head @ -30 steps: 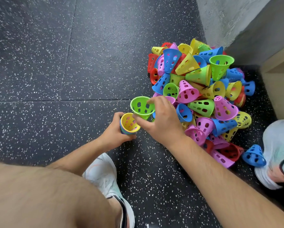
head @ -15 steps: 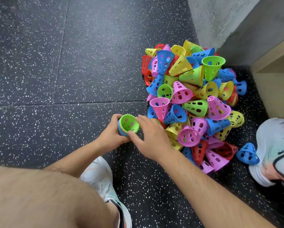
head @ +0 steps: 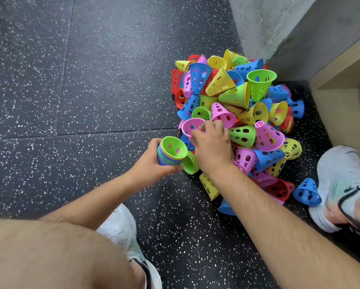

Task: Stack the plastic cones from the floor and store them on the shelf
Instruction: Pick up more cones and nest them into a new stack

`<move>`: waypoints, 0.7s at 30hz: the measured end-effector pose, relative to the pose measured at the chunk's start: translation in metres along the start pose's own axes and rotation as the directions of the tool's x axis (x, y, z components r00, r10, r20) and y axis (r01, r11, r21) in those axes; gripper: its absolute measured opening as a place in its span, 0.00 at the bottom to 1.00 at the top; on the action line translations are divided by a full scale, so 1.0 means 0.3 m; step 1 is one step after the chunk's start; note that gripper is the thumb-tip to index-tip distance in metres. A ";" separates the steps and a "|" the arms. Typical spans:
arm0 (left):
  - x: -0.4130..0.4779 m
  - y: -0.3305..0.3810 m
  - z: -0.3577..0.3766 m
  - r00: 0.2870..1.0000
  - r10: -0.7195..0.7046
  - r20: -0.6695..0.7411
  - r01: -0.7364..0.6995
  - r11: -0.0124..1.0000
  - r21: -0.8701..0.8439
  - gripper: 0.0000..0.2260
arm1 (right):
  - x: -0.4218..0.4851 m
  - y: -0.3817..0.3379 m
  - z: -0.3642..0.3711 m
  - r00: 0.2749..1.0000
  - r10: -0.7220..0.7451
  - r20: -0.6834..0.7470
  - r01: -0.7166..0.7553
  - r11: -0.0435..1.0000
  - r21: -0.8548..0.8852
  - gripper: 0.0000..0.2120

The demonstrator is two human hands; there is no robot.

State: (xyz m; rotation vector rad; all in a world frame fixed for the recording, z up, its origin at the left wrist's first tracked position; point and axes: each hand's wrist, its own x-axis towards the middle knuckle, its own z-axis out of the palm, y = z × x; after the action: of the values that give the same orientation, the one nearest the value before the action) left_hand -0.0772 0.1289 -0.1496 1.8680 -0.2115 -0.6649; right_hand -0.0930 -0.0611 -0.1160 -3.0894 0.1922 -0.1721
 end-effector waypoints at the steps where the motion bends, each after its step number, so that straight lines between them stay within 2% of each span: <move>1: -0.001 0.000 0.002 1.000 -0.002 -0.002 0.002 1.000 0.007 0.32 | -0.007 0.002 -0.003 0.999 -0.001 -0.046 0.005 0.996 0.086 0.02; 3: -0.008 -0.002 0.006 1.000 -0.008 -0.003 0.008 1.000 0.016 0.32 | -0.027 0.004 -0.019 0.994 0.010 -0.105 0.020 0.960 0.281 0.06; 5: -0.016 -0.006 0.010 1.000 -0.014 0.003 0.014 1.000 0.014 0.32 | -0.049 0.005 -0.045 0.995 0.029 -0.099 0.018 0.898 0.439 0.06; 8: -0.024 -0.003 0.014 1.000 -0.011 0.013 0.011 1.000 0.016 0.32 | -0.091 0.011 -0.073 0.988 0.110 -0.108 -0.024 0.801 0.598 0.08; 11: -0.032 0.002 0.013 1.000 0.001 0.018 -0.001 1.000 0.009 0.33 | -0.139 0.012 -0.083 0.984 0.131 -0.120 -0.027 0.777 0.628 0.11; 16: -0.054 0.014 0.016 1.000 0.006 0.013 -0.006 1.000 -0.011 0.38 | -0.225 -0.007 -0.066 0.999 0.039 -0.035 -0.011 0.809 0.588 0.15; 21: -0.106 0.013 0.012 0.999 -0.027 0.017 0.027 1.000 0.016 0.37 | -0.283 -0.004 -0.090 0.974 -0.122 0.188 -0.033 0.753 0.658 0.16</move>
State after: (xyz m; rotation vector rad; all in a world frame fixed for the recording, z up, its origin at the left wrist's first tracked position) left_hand -0.1047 0.1386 -0.1360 1.8841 -0.2034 -0.6993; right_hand -0.1797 -0.0500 -0.0984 -2.3723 0.0306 0.0924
